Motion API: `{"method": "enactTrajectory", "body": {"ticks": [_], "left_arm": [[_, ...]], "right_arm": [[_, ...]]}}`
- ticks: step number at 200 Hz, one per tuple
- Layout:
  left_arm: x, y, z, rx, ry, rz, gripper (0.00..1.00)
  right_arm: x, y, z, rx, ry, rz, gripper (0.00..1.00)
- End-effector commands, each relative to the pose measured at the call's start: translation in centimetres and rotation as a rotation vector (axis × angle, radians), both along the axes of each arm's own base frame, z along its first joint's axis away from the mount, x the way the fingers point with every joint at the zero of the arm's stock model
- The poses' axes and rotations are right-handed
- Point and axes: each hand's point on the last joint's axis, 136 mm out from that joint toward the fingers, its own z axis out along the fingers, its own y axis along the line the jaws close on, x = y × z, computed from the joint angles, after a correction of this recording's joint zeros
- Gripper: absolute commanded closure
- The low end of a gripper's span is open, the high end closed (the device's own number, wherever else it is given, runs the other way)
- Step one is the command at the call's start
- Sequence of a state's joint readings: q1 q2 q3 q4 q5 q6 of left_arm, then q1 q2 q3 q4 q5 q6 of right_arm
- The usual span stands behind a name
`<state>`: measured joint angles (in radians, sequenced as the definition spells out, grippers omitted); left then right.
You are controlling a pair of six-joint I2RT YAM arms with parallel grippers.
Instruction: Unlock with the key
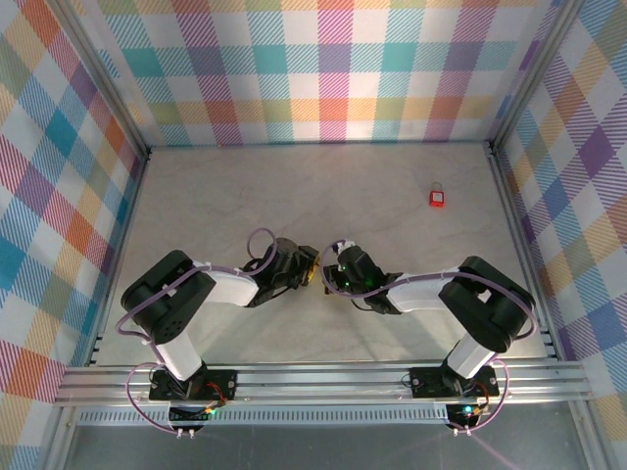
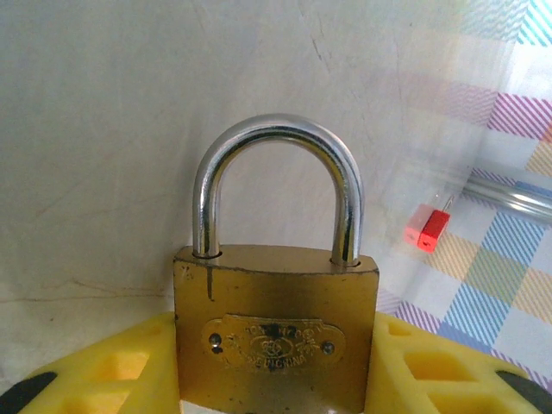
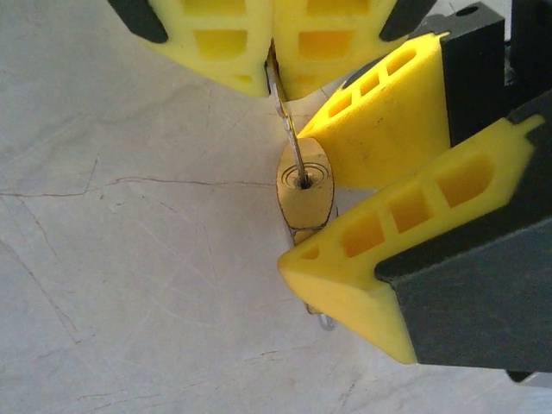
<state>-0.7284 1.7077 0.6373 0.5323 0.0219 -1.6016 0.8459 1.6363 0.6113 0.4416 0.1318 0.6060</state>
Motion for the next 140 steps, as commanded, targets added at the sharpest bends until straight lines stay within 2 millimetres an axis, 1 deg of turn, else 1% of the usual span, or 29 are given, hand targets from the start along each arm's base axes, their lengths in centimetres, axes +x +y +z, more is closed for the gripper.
{"method": "enactTrajectory", "body": {"ticks": [1,33,37,59,77,92,115,129,140], "left_arm": [[-2.0,-5.3,5.9,-0.158,-0.084,-0.161,0.87],[-2.4,-5.5,6.5,-0.181,-0.103,-0.17,0.91],[-2.5,-5.6,6.6,-0.204,-0.088,-0.158,0.91],[-2.6,-6.0,7.3,-0.257,-0.094,-0.159,0.94],[-2.7,-5.9,8.0,-0.27,-0.106,-0.159,0.96],[-2.8,-5.9,8.8,-0.281,-0.12,-0.164,0.97],[-2.8,-6.2,10.5,-0.308,-0.161,-0.182,0.98],[-2.9,-6.5,11.3,-0.302,-0.185,-0.21,0.99],[-3.1,-6.3,11.3,-0.267,-0.195,-0.23,1.0]], "right_arm": [[2.1,0.8,1.8,0.061,-0.066,-0.06,1.0],[2.1,1.1,2.5,0.144,-0.068,-0.039,1.0],[2.3,1.4,3.2,0.175,-0.087,-0.032,1.0],[2.2,1.8,4.0,0.231,-0.122,0.009,1.0],[1.8,2.1,4.2,0.257,-0.124,0.045,1.0],[1.5,1.9,4.2,0.298,-0.108,0.059,1.0],[1.2,1.9,4.5,0.332,-0.102,0.08,1.0],[1.2,2.0,4.7,0.319,-0.103,0.095,1.0],[1.3,1.7,4.8,0.293,-0.107,0.085,1.0]]}}
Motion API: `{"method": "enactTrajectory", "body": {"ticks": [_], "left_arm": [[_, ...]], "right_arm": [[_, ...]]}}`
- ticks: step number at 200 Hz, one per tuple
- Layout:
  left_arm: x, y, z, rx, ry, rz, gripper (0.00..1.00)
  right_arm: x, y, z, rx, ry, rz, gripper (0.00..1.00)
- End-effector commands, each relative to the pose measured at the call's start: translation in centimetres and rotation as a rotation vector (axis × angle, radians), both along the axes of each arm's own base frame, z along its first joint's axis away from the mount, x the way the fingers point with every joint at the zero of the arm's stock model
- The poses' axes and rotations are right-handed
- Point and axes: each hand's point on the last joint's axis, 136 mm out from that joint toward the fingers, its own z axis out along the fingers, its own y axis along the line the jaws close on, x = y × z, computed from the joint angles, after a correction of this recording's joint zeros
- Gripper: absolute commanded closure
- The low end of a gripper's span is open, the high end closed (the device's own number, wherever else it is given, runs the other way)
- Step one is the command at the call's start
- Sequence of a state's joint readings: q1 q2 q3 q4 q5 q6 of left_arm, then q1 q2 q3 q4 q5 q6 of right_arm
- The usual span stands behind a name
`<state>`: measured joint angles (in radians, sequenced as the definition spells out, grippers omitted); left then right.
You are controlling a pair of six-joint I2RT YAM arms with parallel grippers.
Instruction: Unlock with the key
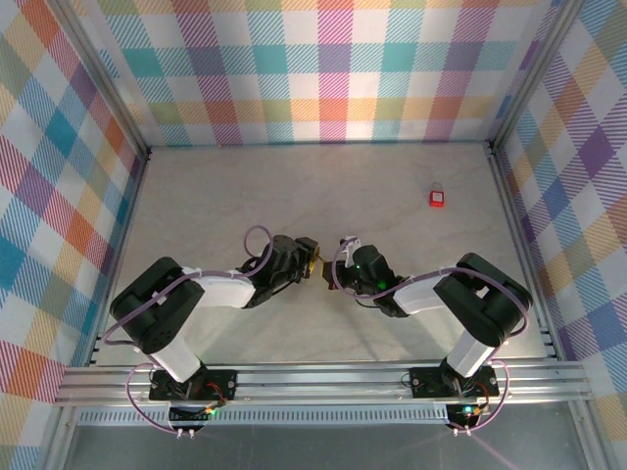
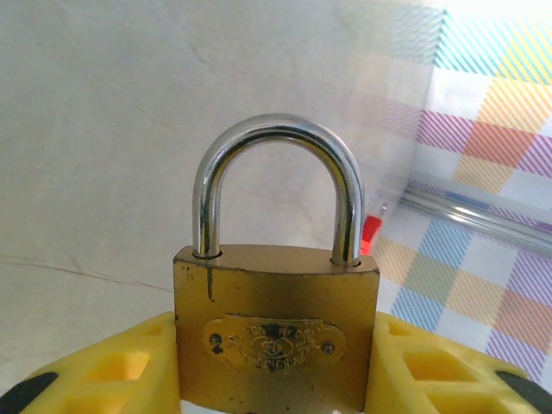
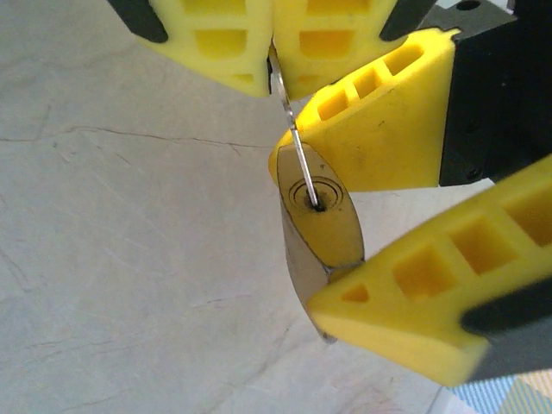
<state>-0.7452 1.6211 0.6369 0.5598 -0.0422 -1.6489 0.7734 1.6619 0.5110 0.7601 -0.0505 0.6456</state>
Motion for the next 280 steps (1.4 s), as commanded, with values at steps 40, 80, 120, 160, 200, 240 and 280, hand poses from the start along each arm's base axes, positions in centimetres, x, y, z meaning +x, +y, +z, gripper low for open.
{"method": "enactTrajectory", "body": {"ticks": [40,80,120,160,200,240,280], "left_arm": [[-4.8,-5.2,6.6,-0.042,-0.148,-0.331,1.0],[-5.5,-2.4,5.1,0.203,-0.144,-0.355,1.0],[-5.7,0.7,6.0,0.425,-0.181,-0.359,1.0],[-5.5,1.9,7.7,0.553,-0.233,-0.37,1.0],[-4.9,3.2,10.1,0.623,-0.304,-0.315,1.0],[-4.0,2.2,16.1,0.631,-0.48,-0.369,1.0],[-4.4,0.3,17.8,0.626,-0.535,-0.474,1.0]], "right_arm": [[1.4,-0.3,3.9,-0.013,-0.101,-0.031,1.0],[0.7,-1.1,5.0,0.021,-0.09,-0.034,1.0],[-0.4,-1.3,5.0,0.12,0.007,0.023,1.0],[-1.1,0.1,6.8,0.209,0.053,0.102,1.0],[-3.1,1.4,8.0,0.29,0.093,0.236,1.0],[-7.4,1.1,7.9,0.31,0.099,0.376,1.0],[-8.6,0.8,9.9,0.312,0.046,0.42,1.0]]}}
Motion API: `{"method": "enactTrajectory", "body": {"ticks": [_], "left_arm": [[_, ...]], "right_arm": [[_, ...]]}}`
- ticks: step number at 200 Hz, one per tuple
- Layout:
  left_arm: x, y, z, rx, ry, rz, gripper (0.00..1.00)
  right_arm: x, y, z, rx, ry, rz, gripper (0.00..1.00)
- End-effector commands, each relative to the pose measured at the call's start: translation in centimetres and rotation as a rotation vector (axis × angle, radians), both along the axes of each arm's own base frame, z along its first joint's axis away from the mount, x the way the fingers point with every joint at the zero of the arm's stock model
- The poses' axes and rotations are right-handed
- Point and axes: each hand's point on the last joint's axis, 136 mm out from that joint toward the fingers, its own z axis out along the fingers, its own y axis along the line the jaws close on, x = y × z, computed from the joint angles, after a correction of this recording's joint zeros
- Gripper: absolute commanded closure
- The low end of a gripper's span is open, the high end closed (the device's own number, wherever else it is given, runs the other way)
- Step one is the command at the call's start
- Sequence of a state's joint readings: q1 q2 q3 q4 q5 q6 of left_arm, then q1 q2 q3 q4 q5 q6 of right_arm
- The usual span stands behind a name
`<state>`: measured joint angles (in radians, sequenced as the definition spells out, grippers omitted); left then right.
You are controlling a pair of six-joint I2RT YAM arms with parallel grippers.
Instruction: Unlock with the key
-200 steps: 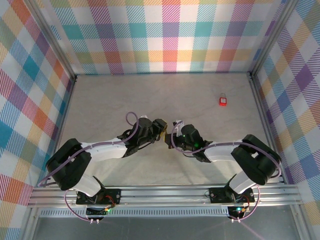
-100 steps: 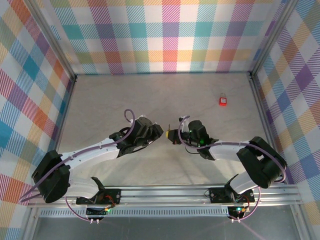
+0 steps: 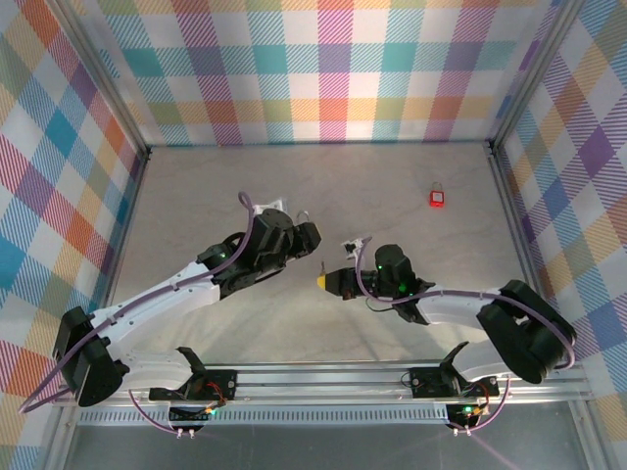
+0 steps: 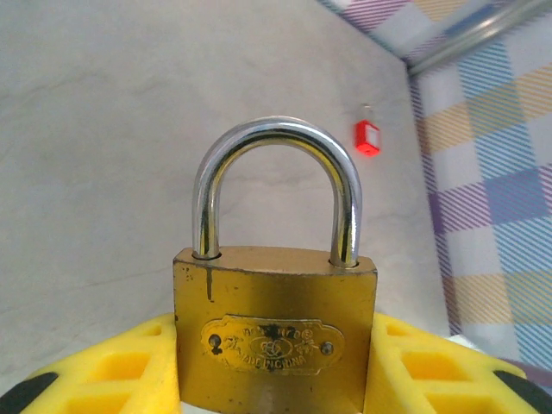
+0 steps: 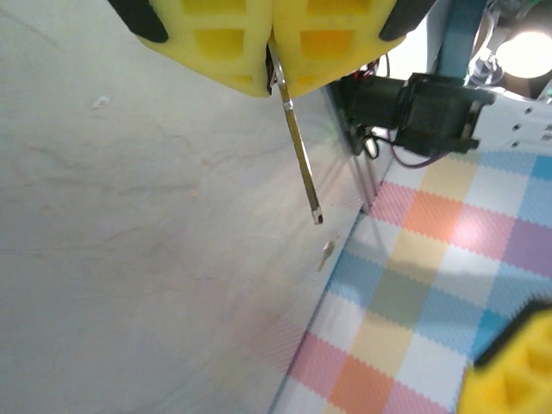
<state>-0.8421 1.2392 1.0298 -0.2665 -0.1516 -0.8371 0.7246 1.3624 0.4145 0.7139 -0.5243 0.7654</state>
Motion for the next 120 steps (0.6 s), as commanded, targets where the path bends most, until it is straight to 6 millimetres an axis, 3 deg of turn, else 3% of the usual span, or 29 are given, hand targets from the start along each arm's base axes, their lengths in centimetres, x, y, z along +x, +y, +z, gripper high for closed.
{"method": "enactTrajectory", "body": {"ticks": [1,25,83,120], "left_arm": [[-0.1,-1.0,2.3,0.011,-0.068,-0.08,1.0],[-0.6,-1.3,1.2,0.025,-0.047,-0.1,1.0],[-1.1,-2.2,0.2,0.037,-0.025,-0.118,1.0],[-1.8,-2.6,-1.6,0.114,0.025,-0.129,1.0]], "right_arm": [[-1.0,0.3,2.4,0.046,-0.073,0.064,1.0],[-1.0,0.7,3.6,0.068,-0.087,0.084,1.0],[-0.4,1.5,4.1,0.08,-0.09,0.078,1.0],[0.3,1.7,4.4,0.073,-0.101,0.058,1.0]]}}
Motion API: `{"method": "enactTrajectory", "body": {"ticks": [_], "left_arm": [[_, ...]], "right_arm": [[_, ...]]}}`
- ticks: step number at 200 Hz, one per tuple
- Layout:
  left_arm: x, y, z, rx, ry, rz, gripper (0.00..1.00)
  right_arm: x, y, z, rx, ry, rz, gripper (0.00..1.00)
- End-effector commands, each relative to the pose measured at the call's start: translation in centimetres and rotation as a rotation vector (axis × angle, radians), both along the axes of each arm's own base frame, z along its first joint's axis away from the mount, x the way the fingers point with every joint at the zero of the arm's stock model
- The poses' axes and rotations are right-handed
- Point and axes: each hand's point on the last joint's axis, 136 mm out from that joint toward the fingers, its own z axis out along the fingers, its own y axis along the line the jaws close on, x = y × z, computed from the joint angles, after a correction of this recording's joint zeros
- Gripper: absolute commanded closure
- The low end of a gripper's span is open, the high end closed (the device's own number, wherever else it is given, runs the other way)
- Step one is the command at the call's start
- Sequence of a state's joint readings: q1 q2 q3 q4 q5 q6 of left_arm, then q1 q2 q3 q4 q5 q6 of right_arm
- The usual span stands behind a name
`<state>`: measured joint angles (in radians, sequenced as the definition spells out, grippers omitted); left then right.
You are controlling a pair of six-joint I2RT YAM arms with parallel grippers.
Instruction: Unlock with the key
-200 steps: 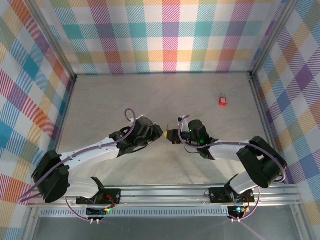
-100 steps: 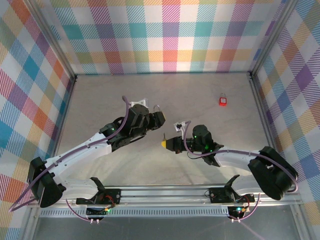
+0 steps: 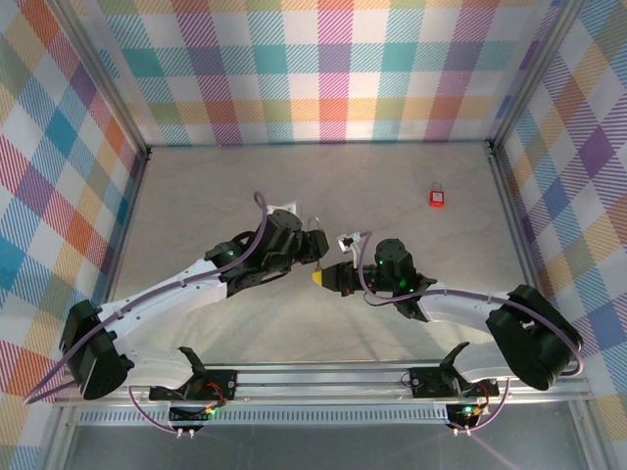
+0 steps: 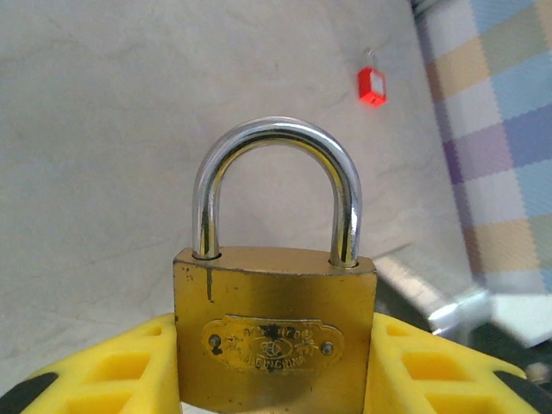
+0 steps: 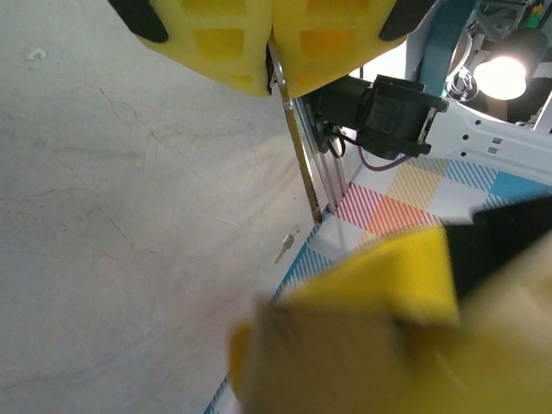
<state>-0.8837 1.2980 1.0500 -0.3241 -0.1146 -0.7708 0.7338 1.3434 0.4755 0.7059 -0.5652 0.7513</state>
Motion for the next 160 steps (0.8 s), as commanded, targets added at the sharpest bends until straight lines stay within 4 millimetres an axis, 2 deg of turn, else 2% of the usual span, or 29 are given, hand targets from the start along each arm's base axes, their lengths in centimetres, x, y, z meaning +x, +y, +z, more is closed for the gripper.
{"method": "enactTrajectory", "body": {"ticks": [1,39,87,160], "left_arm": [[-0.2,-0.9,0.8,0.014,-0.016,-0.02,1.0],[-0.3,-0.6,0.5,0.038,-0.019,-0.01,1.0],[-0.3,0.8,1.9,0.059,-0.062,0.023,1.0],[0.0,0.4,2.5,0.08,-0.086,0.015,1.0]], "right_arm": [[0.4,0.6,1.4,0.02,-0.041,0.007,1.0],[0.7,0.7,1.1,0.001,-0.039,0.002,1.0],[0.5,0.7,0.0,-0.013,-0.004,0.006,1.0],[0.4,1.4,-1.0,-0.033,0.023,0.027,1.0]]}}
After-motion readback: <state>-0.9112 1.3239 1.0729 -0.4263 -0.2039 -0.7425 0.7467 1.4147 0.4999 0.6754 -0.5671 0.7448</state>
